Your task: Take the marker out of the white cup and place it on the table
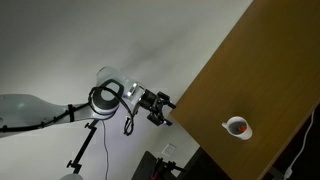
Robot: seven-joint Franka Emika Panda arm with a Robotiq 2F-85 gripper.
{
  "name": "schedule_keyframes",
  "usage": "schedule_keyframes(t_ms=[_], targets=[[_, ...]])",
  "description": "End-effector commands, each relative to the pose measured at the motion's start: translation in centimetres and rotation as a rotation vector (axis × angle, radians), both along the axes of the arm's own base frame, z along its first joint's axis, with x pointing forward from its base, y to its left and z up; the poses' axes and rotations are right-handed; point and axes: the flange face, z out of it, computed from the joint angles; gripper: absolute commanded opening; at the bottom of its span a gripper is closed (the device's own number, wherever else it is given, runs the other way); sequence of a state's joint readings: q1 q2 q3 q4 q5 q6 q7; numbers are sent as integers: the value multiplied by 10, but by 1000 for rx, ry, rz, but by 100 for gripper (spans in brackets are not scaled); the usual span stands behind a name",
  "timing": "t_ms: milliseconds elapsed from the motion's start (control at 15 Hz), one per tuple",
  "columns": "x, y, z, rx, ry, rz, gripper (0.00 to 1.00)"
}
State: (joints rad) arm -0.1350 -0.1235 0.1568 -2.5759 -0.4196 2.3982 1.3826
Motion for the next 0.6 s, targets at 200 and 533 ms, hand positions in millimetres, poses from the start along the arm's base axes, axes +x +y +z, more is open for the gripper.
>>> schedule_keyframes(t_ms=[200, 533], targets=[[5, -5, -1, -38, -33, -69, 100], [17, -8, -20, -60, -86, -252, 100]])
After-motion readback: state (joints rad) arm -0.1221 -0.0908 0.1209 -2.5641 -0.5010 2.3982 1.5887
